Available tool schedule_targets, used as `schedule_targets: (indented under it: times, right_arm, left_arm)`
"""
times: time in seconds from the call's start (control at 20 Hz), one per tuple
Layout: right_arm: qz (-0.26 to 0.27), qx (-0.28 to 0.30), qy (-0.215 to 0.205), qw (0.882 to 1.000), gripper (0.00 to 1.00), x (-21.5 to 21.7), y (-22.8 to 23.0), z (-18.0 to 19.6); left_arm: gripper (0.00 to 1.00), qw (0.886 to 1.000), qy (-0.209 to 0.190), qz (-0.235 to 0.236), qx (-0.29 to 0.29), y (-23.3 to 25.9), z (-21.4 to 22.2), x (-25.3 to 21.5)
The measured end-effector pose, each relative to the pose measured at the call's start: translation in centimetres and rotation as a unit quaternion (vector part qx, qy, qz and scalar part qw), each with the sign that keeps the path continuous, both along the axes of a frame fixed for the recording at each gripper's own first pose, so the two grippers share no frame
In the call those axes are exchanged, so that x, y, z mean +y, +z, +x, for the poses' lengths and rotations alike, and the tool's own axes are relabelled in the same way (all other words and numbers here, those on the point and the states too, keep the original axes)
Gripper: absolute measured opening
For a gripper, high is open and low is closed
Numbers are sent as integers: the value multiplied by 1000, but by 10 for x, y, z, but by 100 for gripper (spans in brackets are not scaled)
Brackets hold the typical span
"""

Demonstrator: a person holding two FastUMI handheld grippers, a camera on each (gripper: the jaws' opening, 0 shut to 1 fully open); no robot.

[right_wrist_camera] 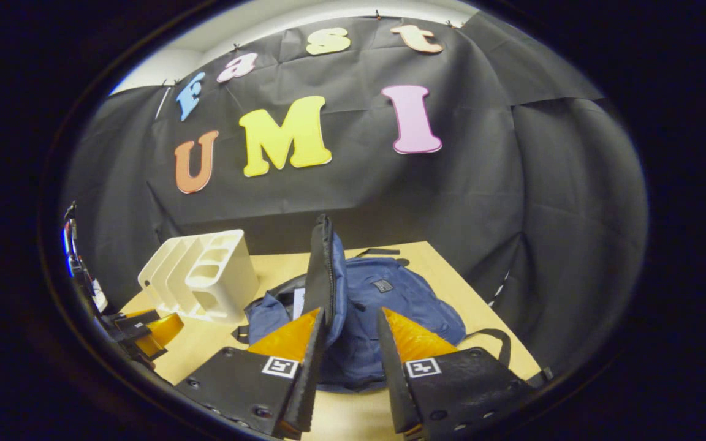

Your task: Open the schoolbag, grab two books from the bookshelf and put them into the schoolbag.

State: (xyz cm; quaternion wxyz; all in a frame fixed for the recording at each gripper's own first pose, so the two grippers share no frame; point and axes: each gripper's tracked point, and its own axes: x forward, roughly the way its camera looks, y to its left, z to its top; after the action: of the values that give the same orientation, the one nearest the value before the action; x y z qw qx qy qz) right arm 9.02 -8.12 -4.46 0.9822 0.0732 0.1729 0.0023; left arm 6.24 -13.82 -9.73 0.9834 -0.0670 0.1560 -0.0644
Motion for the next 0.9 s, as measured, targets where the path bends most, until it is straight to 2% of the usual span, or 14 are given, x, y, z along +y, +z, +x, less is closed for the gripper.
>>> schedule_targets:
  times: [0.15,0.3,0.45,0.55,0.75,0.85,0.9]
  right_arm:
    - [0,-3,-8,1000,52,4,-6,-16]
    - [-17,-3,-7,1000,60,6,-11,-37]
    - [-32,-20,5,999,76,18,-4,-59]
    - [-42,-46,-1,998,86,19,9,-71]
    - [-62,-114,-21,991,97,23,44,-95]
    - [-65,-136,-38,988,96,20,55,-105]
    - [-59,-146,-45,986,96,19,60,-110]
  left_arm:
    - [99,1000,3,8,-17,6,-18,11]
    - [99,999,-5,12,-32,13,-38,19]
    - [98,999,-6,17,-50,25,-52,29]
    - [99,998,-5,20,-61,34,-64,41]
    - [99,996,-2,31,-86,59,-80,61]
    - [98,994,5,39,-99,74,-85,72]
    - [94,994,13,37,-103,76,-87,80]
